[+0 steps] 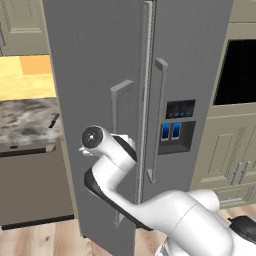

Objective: Retrieve the butter from the fridge and place it on a plate on the dining table. Then retrieve the butter knife by the fridge and place it near the plate.

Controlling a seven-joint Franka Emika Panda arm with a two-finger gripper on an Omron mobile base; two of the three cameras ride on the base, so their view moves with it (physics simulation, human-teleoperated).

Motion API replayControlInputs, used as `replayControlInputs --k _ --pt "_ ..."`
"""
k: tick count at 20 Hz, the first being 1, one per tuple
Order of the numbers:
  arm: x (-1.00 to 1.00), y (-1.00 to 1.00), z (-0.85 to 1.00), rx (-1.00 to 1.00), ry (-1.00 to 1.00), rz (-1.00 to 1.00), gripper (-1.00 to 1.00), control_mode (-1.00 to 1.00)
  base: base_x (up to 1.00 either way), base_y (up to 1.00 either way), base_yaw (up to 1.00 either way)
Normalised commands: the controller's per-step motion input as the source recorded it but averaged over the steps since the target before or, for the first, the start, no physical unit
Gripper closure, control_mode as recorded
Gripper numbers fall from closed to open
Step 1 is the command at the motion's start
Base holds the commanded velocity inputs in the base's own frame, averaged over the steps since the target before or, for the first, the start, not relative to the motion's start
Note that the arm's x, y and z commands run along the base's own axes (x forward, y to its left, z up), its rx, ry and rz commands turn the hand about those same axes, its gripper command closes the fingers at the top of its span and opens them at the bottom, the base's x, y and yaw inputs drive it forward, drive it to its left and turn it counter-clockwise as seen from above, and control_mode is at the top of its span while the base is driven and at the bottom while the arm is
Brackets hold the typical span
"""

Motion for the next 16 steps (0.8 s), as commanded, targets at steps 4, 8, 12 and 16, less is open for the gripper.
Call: replayControlInputs --k 4,8,12,16 --pt "0.00 0.12 0.00 0.00 0.00 0.00 -1.00 -1.00 0.00 0.00 0.00" --pt "0.00 0.12 0.00 0.00 0.00 -0.01 -1.00 -1.00 0.00 0.00 0.00" --pt "0.00 0.26 0.00 0.00 0.00 -0.03 -1.00 -1.00 0.00 0.00 0.00" --pt "-0.18 0.12 0.06 -0.03 0.00 -0.01 -1.00 -1.00 0.00 0.00 0.00"
